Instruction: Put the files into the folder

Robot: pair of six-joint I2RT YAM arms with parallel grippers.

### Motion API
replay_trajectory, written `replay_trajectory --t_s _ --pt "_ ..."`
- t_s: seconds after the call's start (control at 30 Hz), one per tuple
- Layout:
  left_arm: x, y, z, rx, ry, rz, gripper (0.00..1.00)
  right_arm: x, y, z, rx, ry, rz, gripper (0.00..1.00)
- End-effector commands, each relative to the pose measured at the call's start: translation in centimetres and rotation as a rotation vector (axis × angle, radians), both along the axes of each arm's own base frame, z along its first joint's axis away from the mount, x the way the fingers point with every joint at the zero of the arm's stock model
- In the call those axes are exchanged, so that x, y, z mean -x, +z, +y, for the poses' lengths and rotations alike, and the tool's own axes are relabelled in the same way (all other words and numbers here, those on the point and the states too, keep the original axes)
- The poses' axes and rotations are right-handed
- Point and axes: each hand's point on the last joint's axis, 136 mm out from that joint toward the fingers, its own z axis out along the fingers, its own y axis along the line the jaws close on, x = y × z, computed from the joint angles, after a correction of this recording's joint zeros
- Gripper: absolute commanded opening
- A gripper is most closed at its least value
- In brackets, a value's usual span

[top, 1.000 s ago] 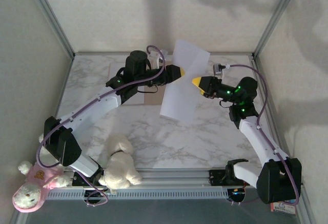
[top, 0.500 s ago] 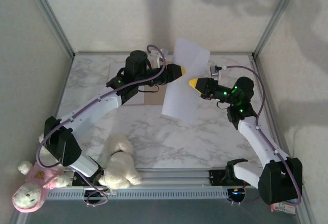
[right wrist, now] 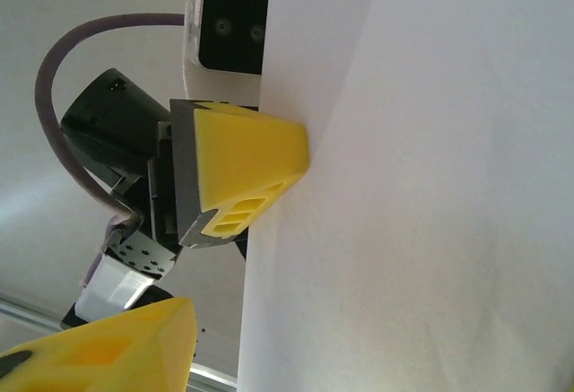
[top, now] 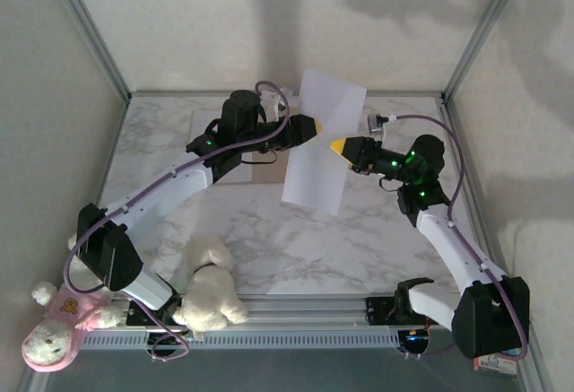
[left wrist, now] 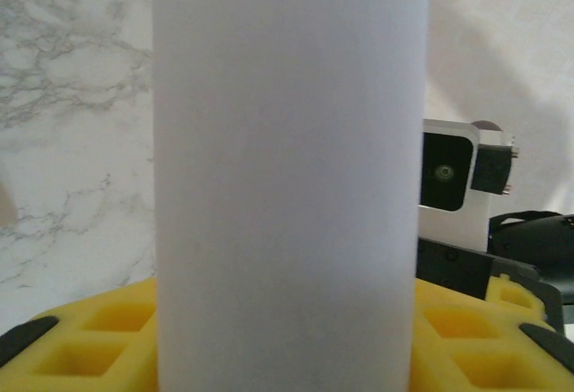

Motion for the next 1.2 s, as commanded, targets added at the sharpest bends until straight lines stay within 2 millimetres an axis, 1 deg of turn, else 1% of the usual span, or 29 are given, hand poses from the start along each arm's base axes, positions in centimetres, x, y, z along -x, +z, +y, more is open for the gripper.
replay_trajectory --t_s 0.0,0.1,0.23,0.43,0.53,0.67,0.77,0.87,0.93,1.03,1.1,1.13,1.17 --pt "-0.1 -0.1 -0.1 -0.016 0.006 -0.020 0.47 0.5 1.9 0.1 -0.011 0.004 -0.065 0.54" --pt "-0.1 0.0 -0.3 -0.008 0.001 -0.020 0.47 0.4 1.8 0.1 -0.010 0.002 -0.061 0.50" --pt "-0.1 0.1 -0.3 -0.009 -0.003 -0.023 0.47 0.4 1.5 0.1 -0.003 -0.002 -0.061 0.41" --pt "-0.1 0.3 -0.4 -0.008 -0.008 -0.026 0.48 0.5 1.1 0.4 0.011 0.006 -0.064 0.33" --pt "-0.1 0.3 -0.4 -0.008 -0.010 -0.025 0.49 0.4 0.8 0.5 0.020 0.003 -0.053 0.31" --pt "0.0 0.5 -0.3 -0.008 -0.009 -0.032 0.53 0.4 0.7 0.5 0.031 0.002 -0.059 0.24" --pt "0.0 0.4 -0.2 -0.014 -0.005 -0.037 0.58 0.7 0.6 0.4 0.054 -0.006 -0.073 0.14" --pt "0.0 0.4 -0.1 -0.023 0.000 -0.044 0.65 1.1 0.6 0.2 0.090 -0.018 -0.092 0.00" --pt "-0.2 0.5 0.3 -0.035 0.014 -0.048 0.72 1.2 0.0 0.0 0.138 -0.031 -0.081 0.00" --pt "-0.9 0.2 1.5 -0.068 0.068 -0.049 0.84 1.6 -0.6 -0.3 0.204 -0.033 -0.091 0.00" --pt "-2.2 -0.9 3.2 -0.137 0.163 -0.043 0.97 1.9 -1.2 -0.5 0.266 -0.029 -0.086 0.00" --pt "-2.9 -1.6 4.1 -0.174 0.217 -0.027 0.99 2.0 -1.4 -0.6 0.292 -0.026 -0.079 0.00" --pt "-3.7 -2.3 5.3 -0.212 0.276 -0.010 1.00 2.1 -1.6 -0.7 0.326 -0.025 -0.074 0.00"
